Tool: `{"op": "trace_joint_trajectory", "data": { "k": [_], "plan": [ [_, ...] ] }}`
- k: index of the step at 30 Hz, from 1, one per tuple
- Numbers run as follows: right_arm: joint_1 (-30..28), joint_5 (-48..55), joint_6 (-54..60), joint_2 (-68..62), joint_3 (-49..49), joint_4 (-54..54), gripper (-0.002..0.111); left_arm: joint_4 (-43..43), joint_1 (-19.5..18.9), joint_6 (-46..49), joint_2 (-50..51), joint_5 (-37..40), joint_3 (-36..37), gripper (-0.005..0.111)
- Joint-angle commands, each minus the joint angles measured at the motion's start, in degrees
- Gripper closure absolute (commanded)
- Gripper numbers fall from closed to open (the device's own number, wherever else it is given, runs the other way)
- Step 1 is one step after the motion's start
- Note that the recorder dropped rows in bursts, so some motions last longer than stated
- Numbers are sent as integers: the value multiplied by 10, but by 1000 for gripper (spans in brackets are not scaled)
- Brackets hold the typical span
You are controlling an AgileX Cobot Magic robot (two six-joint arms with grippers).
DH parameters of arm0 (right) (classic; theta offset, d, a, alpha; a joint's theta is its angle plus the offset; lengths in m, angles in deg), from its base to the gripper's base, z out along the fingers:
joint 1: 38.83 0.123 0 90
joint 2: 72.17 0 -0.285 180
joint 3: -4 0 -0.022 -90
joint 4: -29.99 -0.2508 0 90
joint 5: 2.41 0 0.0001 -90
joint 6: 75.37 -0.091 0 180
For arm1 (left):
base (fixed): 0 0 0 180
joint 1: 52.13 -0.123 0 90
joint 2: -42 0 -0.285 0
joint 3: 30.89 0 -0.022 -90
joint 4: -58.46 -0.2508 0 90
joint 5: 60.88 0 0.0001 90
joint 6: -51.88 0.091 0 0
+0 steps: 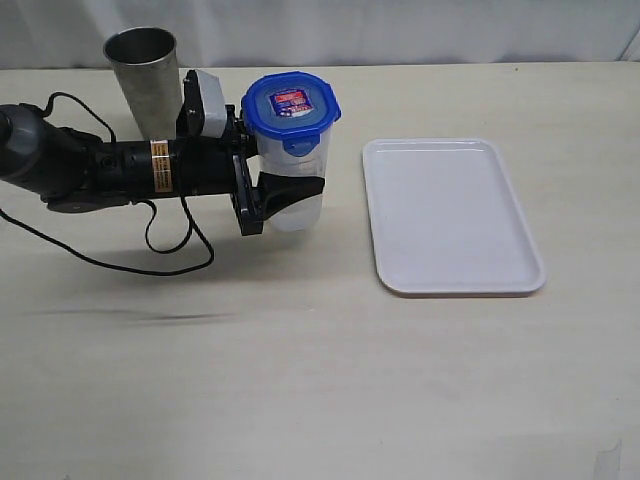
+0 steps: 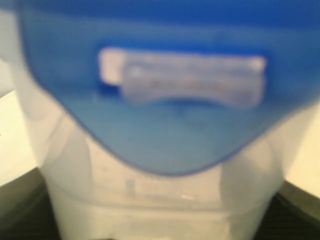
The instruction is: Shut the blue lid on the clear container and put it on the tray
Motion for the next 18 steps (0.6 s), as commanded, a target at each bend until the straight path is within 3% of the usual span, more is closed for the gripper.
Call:
{"op": "trace_joint_trajectory", "data": {
  "k": [1,18],
  "plan": [
    [-4,-31,0,2,32,4,104,16,0,-3,-9,-21,-4,107],
    [-4,-47,0,2,32,4,104,14,0,-3,-9,-21,-4,107]
  ]
}}
